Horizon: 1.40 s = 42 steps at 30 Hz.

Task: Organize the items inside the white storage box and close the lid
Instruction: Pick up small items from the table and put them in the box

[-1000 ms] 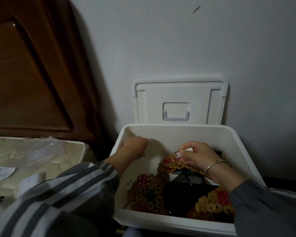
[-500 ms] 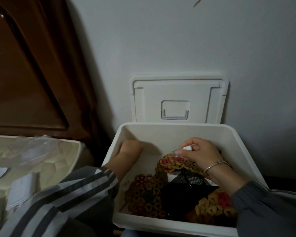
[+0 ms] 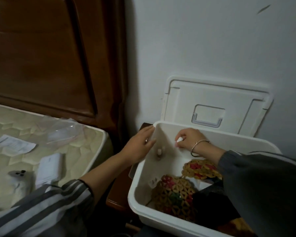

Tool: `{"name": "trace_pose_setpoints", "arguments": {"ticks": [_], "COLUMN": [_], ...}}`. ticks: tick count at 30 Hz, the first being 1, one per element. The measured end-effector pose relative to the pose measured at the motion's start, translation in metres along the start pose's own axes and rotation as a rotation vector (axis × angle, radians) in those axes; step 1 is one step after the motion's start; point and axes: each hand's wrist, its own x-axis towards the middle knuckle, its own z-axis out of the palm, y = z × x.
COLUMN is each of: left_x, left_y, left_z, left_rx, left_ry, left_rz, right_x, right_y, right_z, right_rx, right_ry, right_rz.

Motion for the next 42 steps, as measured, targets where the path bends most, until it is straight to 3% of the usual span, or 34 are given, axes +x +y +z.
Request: {"name": "trace_pose_setpoints", "arguments": {"ticks": [8, 18, 24, 28, 34, 37, 42], "left_x": [-0.001, -0.004, -0.004, -0.007, -0.001, 0.014, 0.051], "left_y": [-0.008, -0.01, -0.01, -0.028, -0.098, -0.12, -0.132], "left_z": [0.009, 0.011, 0.006, -0.01, -0.058, -0.063, -0.032], "left_rx": [-0.085, -0.148, -0.121, -0.113, 0.155, 0.22, 0.255], "left_ry": [0.056, 0.049, 0.015, 0.043, 0.047, -0.009, -0.166], "left_rz": [-0.03, -0.052, -0.038, -0.038, -0.098, -0.151, -0.166], "right_x": [0.029, 0.031, 0.022, 0.002, 0.009, 0.047, 0.112], "right_y": [0.007, 0.011, -0.009, -0.032, -0.086, -0.108, -0.101], "right_z": [0.069, 0.084, 0.063, 0.028, -0.056, -0.065, -0.034], "right_rx": [-0.34, -0.35, -0.426, -0.354, -0.203, -0.163, -0.31], "right_ry": [-0.112, -0.043, -0.156, -0.229, -0.139, -0.061, -0.307], "right_rz": [-0.029, -0.016, 0.021, -0.003, -0.201, -0.312, -0.3]}}
